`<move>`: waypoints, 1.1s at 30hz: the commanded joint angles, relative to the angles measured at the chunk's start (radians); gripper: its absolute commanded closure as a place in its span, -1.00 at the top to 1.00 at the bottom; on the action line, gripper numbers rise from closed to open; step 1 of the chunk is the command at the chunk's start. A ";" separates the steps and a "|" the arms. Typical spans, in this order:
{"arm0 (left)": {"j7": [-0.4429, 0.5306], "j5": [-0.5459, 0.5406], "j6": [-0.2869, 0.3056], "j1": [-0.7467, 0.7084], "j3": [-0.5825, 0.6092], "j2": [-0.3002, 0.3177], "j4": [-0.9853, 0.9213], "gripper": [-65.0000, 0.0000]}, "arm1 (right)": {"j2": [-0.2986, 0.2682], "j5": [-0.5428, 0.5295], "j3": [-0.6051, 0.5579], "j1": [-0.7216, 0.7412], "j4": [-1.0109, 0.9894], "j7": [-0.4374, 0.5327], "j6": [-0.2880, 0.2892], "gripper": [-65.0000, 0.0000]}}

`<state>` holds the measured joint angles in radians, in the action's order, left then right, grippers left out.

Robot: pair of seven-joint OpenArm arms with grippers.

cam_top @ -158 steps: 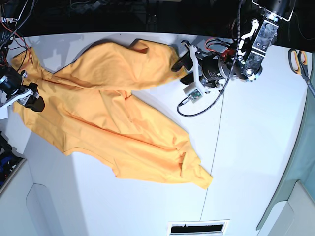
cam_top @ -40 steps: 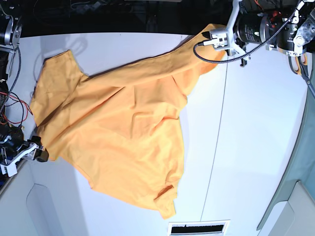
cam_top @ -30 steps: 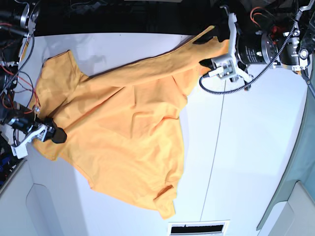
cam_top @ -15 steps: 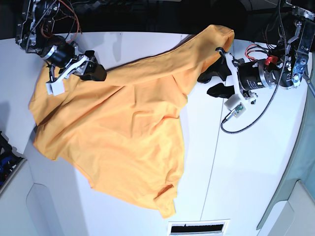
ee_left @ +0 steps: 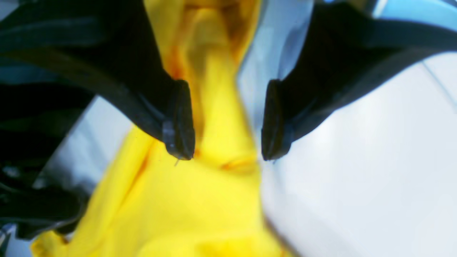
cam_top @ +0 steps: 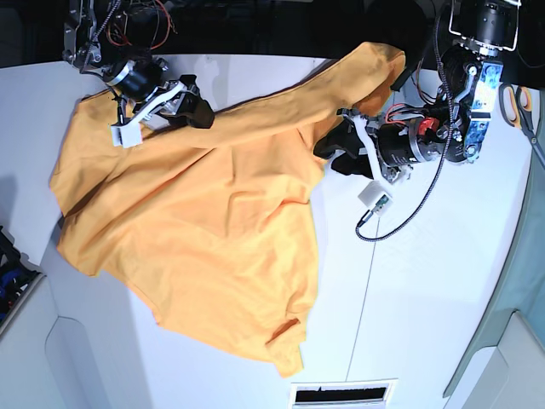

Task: Layout the t-shirt on the table in an organized manner, then fold the t-shirt properly
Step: 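Move the left gripper to the shirt's middle and grasp the fabric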

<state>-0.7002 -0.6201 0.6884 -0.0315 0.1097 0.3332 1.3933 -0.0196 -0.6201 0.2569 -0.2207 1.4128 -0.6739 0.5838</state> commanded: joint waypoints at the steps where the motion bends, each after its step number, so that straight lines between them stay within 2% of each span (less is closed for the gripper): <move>1: 0.026 -0.021 0.010 0.035 -0.005 0.008 -0.001 0.03 | -0.005 0.011 -0.008 0.011 0.005 -0.011 -0.004 -0.09; 4: 0.027 0.000 0.010 0.062 -0.005 0.008 -0.022 0.03 | -0.005 0.011 -0.015 0.025 0.005 -0.011 -0.004 -0.12; 5: 0.027 0.015 0.010 0.063 -0.005 0.008 -0.022 0.03 | -0.004 0.010 -0.015 0.026 0.005 -0.011 -0.004 -0.19; 12: 0.024 0.030 0.010 0.031 0.008 0.007 -0.022 0.01 | 0.012 0.008 -0.015 0.027 0.005 0.017 -0.003 -1.00; 14: 0.034 0.032 0.010 0.023 0.039 0.005 -0.022 -0.11 | 0.011 0.011 -0.014 0.027 0.005 0.037 -0.004 -1.00; 16: 0.040 0.049 0.010 0.023 0.085 -0.003 -0.022 -0.45 | -0.001 0.011 -0.014 0.029 0.008 0.042 -0.003 -1.00; 18: 0.055 0.076 0.010 0.027 0.135 -0.007 -0.022 -0.87 | -0.013 0.011 -0.010 0.029 0.018 0.042 -0.003 -1.00; 19: 0.058 0.093 0.010 0.031 0.156 -0.006 -0.022 -1.00 | -0.018 0.012 -0.005 0.029 0.029 0.042 -0.003 -1.00; 20: 0.058 0.112 -0.001 0.035 0.168 -0.006 -0.022 -1.00 | -0.022 0.012 0.005 0.029 0.043 0.042 -0.003 -1.00; 23: 0.065 0.155 -0.082 0.052 0.167 -0.001 -0.022 -1.00 | -0.042 0.011 0.053 0.029 0.094 0.040 -0.003 -1.00; 25: 0.064 0.153 -0.106 0.069 0.146 -0.001 -0.022 -1.00 | -0.072 0.011 0.089 0.029 0.118 0.037 -0.003 -1.00; 33: -0.008 0.059 -0.108 0.121 0.017 0.000 -0.022 -1.00 | -0.220 0.010 0.220 0.029 0.127 0.038 -0.003 -1.00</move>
<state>-0.7109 -0.5819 0.5995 0.0723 0.1402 0.3119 1.3586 -0.2165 -0.6128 0.4595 -0.1997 1.5211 -0.6632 0.5995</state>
